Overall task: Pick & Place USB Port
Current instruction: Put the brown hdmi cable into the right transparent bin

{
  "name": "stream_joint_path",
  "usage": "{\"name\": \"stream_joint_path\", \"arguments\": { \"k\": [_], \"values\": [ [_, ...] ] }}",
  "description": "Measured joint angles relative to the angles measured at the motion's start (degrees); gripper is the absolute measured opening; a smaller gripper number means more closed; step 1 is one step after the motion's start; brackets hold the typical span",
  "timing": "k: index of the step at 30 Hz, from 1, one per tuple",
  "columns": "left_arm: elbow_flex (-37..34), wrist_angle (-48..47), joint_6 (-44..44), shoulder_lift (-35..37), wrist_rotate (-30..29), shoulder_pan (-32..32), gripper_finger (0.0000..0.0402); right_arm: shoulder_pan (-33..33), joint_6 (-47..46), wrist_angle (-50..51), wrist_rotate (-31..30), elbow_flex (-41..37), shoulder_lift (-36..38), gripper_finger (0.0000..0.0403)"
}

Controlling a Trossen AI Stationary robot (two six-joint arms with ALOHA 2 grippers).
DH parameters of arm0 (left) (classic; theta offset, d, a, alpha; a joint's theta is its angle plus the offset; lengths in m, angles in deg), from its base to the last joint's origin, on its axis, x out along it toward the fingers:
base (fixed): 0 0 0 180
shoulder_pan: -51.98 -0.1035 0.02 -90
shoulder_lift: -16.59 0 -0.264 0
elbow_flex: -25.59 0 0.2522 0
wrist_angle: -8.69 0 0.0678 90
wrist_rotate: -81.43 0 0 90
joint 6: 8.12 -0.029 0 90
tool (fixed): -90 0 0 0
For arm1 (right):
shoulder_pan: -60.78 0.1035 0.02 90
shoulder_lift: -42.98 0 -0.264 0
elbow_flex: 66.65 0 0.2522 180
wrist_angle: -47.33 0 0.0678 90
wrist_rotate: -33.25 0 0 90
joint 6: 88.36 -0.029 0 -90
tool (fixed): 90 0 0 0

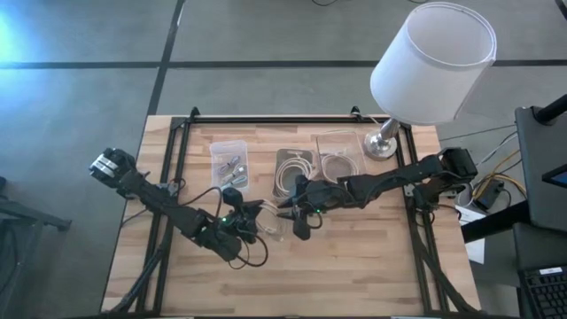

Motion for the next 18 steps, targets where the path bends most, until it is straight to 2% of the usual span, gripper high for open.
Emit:
{"name": "stream_joint_path", "arguments": {
  "k": [13,18],
  "values": [
    [0.0,-1.6,-1.1,0.0,-2.4,0.0,0.0047,0.0,0.0,0.1,0.0,0.0,0.0,0.0123],
    [0.0,3.2,-3.5,0.0,-2.4,-0.1,0.0047,0.0,0.2,0.2,0.2,0.0,0.0,0.0123]
  ]
}}
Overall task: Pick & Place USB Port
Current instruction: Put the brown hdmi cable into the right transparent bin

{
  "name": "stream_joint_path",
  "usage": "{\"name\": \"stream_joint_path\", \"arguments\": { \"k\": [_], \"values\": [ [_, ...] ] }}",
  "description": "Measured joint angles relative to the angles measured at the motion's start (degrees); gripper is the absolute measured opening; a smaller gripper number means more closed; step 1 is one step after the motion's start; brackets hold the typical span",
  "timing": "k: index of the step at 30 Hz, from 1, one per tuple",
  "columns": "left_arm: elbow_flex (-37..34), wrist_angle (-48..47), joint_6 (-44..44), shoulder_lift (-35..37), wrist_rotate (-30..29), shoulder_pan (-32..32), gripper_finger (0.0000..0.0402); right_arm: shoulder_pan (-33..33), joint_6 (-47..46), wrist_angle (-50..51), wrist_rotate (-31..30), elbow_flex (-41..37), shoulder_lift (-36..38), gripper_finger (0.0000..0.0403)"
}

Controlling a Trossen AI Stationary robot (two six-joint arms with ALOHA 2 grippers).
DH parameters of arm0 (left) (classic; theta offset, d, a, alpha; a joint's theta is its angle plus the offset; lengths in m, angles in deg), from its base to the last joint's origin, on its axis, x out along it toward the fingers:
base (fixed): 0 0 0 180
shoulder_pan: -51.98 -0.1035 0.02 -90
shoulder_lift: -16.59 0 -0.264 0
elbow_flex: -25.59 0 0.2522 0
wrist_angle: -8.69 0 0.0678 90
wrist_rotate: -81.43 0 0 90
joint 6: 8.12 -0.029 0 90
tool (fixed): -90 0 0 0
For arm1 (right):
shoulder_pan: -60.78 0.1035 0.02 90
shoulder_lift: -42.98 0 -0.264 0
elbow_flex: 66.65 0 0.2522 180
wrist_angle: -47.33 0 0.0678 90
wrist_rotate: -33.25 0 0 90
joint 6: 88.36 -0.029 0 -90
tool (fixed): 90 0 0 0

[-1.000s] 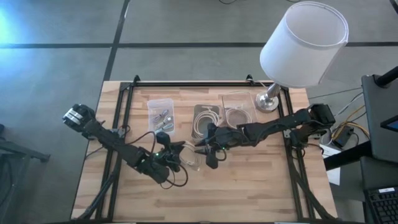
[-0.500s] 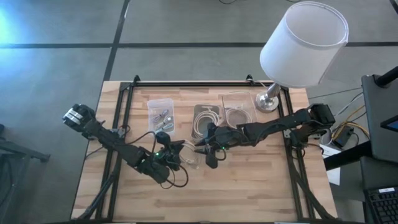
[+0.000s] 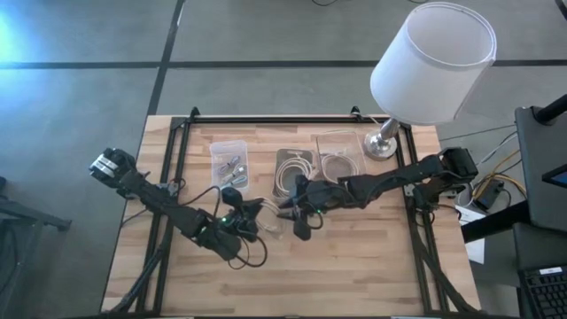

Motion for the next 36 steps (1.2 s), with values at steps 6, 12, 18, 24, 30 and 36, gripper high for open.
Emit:
{"name": "stream_joint_path", "arguments": {
  "k": [6,12,18,24,30,36],
  "values": [
    [0.0,7.3,-5.1,0.0,0.2,-0.1,0.0046,0.1,0.1,-0.4,0.0,0.1,0.0,0.0123],
    [0.2,8.8,-5.9,0.0,2.3,-0.1,0.0046,0.1,2.8,-0.2,0.0,0.1,0.0,0.012],
    [0.2,9.0,-5.7,0.0,3.9,-0.1,0.0049,0.1,4.4,1.0,-0.2,0.1,-0.1,0.0082],
    [0.2,9.2,-4.7,0.0,5.8,0.0,0.007,-0.1,4.7,6.2,-0.8,0.1,-0.1,0.0023],
    [0.2,9.3,-4.1,0.0,9.1,0.0,0.0091,0.0,4.5,10.8,-0.7,0.1,0.8,0.0017],
    [0.2,9.2,-1.4,0.2,9.4,0.0,0.0121,0.0,3.0,17.0,-3.1,0.9,4.3,0.0015]
  ]
}}
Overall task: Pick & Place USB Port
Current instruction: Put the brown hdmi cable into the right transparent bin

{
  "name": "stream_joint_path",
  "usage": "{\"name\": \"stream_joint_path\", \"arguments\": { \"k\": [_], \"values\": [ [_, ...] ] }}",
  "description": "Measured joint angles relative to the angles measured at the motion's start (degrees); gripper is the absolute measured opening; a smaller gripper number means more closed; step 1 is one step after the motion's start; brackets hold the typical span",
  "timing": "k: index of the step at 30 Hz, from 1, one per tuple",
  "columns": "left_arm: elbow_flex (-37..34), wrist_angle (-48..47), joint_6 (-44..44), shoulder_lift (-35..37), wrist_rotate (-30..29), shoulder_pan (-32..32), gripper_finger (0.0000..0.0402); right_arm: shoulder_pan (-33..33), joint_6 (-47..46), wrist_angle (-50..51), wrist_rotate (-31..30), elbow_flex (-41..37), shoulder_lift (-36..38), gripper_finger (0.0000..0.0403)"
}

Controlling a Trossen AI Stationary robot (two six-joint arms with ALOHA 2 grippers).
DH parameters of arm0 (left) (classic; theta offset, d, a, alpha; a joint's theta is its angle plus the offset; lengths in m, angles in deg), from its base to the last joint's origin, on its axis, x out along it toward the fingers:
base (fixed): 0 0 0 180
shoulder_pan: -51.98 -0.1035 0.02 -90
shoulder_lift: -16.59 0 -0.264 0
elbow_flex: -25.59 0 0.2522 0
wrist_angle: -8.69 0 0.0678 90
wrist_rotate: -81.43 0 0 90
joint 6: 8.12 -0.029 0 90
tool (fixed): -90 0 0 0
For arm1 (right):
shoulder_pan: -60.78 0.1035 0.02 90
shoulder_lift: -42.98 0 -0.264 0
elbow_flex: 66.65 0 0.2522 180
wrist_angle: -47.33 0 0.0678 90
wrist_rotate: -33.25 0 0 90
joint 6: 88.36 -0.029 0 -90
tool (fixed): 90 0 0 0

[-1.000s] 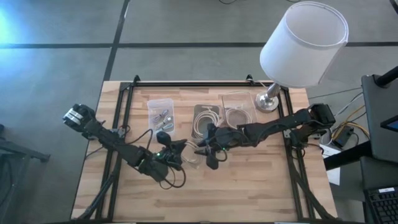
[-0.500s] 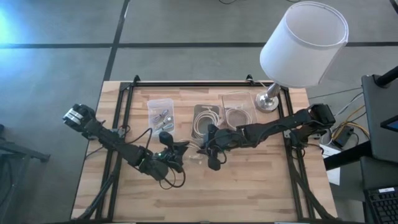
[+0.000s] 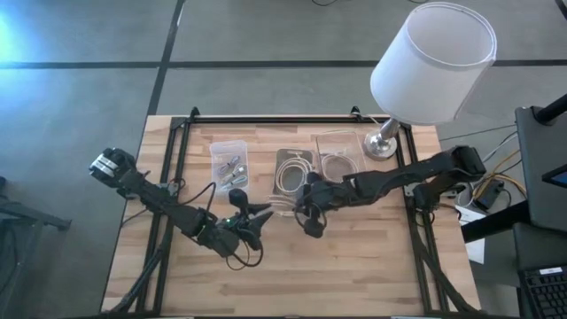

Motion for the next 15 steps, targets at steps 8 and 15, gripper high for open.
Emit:
{"name": "stream_joint_path", "arguments": {
  "k": [8,15],
  "values": [
    [0.0,-0.1,1.2,0.0,-0.2,0.0,0.0154,0.1,-5.7,11.1,-0.5,1.4,7.2,0.0014],
    [0.0,-0.7,4.8,0.0,-0.2,0.0,0.0154,0.1,-6.6,18.1,-7.4,2.0,18.3,0.0014]
  ]
}}
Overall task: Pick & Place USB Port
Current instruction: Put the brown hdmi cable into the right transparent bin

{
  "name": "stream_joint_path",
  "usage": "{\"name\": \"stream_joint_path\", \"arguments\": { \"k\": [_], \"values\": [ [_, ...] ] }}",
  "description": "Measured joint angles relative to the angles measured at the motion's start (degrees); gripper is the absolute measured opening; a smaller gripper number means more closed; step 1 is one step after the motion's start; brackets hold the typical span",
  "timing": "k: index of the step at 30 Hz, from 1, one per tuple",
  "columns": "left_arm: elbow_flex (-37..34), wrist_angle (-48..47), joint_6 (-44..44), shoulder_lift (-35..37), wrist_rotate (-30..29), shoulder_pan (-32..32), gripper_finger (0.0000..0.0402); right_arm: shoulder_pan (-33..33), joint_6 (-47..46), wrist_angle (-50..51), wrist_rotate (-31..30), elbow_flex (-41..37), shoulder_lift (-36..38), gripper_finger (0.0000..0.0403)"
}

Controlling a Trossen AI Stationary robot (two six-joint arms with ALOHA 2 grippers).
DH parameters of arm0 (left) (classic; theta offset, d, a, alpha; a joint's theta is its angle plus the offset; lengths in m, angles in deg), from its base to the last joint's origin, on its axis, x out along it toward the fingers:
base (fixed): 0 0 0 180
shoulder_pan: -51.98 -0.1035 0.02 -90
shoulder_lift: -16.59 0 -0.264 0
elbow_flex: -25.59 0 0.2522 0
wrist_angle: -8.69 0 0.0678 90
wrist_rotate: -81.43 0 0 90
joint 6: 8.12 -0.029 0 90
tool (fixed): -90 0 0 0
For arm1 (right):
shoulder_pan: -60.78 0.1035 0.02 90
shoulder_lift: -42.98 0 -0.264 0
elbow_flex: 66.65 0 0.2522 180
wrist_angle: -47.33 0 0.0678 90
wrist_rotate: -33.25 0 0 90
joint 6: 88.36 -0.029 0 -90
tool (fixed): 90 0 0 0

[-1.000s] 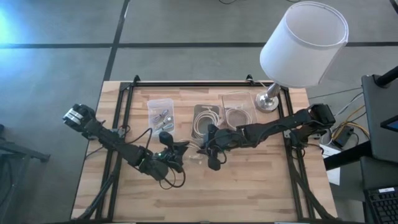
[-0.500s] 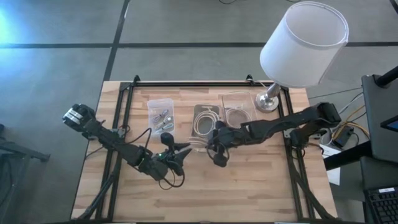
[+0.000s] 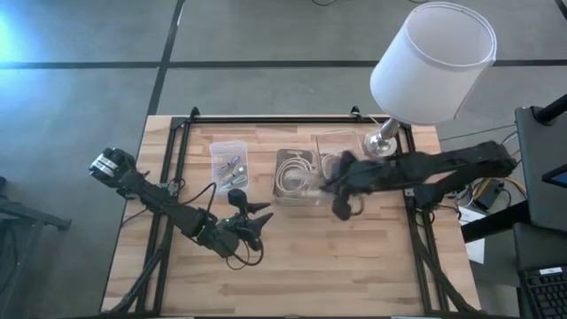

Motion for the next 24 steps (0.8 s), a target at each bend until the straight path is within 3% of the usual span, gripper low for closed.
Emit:
{"name": "stream_joint_path", "arguments": {
  "k": [6,8,13,24],
  "values": [
    [0.0,-0.3,1.9,0.0,0.0,0.0,0.0154,-0.2,-3.1,7.4,-16.9,-1.2,8.1,0.0014],
    [0.0,-0.2,2.1,0.0,0.0,0.0,0.0154,-0.9,-5.5,10.4,-20.1,-2.1,10.0,0.0017],
    [0.0,-0.3,2.1,-0.1,0.0,0.0,0.0156,-3.6,-10.3,15.4,-20.1,-6.0,12.4,0.002],
    [-0.1,-0.2,2.2,-0.1,0.0,0.0,0.0156,-10.9,-13.3,12.2,-15.0,-16.7,12.9,0.0025]
  ]
}}
